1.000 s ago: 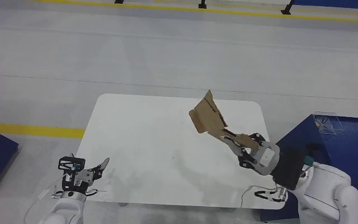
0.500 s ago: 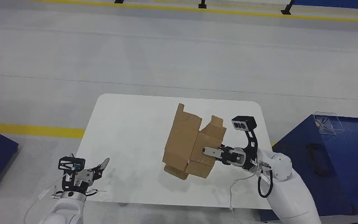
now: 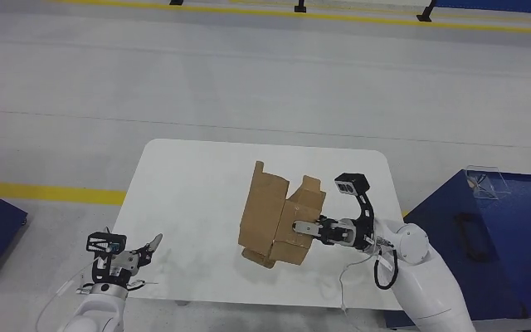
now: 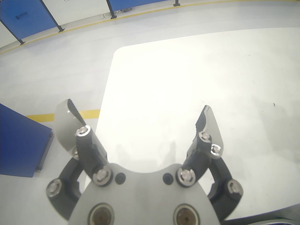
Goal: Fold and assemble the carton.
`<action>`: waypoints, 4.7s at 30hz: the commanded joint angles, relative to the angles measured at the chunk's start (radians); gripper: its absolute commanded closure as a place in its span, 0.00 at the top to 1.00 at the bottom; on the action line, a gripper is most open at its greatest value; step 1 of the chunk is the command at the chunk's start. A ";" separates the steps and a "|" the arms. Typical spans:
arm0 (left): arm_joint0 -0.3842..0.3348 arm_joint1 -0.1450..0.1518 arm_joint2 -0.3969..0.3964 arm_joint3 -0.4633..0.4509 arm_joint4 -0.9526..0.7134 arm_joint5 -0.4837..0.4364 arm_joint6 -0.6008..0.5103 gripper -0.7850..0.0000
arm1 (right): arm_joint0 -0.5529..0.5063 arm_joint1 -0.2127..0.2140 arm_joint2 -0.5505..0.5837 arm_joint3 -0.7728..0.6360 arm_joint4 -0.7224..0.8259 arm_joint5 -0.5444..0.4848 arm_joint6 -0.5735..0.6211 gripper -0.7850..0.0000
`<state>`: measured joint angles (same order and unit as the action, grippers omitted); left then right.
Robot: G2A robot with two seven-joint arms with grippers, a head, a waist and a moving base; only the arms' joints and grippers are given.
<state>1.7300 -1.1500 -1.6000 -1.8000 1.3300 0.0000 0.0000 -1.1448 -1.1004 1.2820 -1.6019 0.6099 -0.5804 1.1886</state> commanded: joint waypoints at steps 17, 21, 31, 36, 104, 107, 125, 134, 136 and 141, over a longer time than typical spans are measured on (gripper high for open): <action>0.000 0.000 0.000 0.000 0.000 0.000 0.000 1.00 | 0.034 -0.045 -0.126 0.147 1.514 1.166 0.046 0.00; 0.000 0.000 0.000 0.000 0.000 0.000 0.000 1.00 | 0.049 -0.086 -0.264 0.256 1.889 1.356 -0.144 0.00; 0.000 0.000 0.000 0.000 0.000 0.000 0.000 1.00 | 0.139 -0.124 -0.245 0.280 1.699 1.271 -0.158 0.00; 0.000 0.000 0.000 0.000 0.000 0.000 0.000 1.00 | 0.119 -0.097 -0.122 0.197 1.174 1.002 0.072 0.00; -0.423 0.028 0.078 0.188 -1.796 -0.026 -1.452 0.00 | 0.191 -0.121 -0.356 0.260 0.027 0.331 0.142 0.00; -0.413 0.032 0.076 0.182 -1.791 -0.037 -1.442 0.00 | 0.193 -0.124 -0.364 0.271 0.043 0.347 0.145 0.00; -0.376 0.004 0.099 0.182 -1.994 -0.191 -1.069 0.00 | 0.147 -0.091 -0.212 0.179 -0.082 0.174 0.027 1.00; -0.427 -0.065 0.310 0.291 -2.370 -0.425 -0.929 0.00 | 0.002 -0.059 -0.074 0.001 -0.389 -0.019 -0.179 1.00; -0.441 -0.075 0.352 0.310 -2.406 -0.422 -0.951 0.00 | -0.019 -0.061 -0.075 -0.026 -0.465 -0.033 -0.250 1.00; -0.461 -0.092 0.407 0.346 -2.432 -0.430 -0.979 0.00 | -0.049 -0.064 -0.098 -0.063 -0.554 -0.053 -0.344 1.00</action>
<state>1.2734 -1.2396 -1.2019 -1.4621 -1.1082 -0.4285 -0.9769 -1.1907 -1.1639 1.1883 -1.6609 0.0549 -0.6301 0.8537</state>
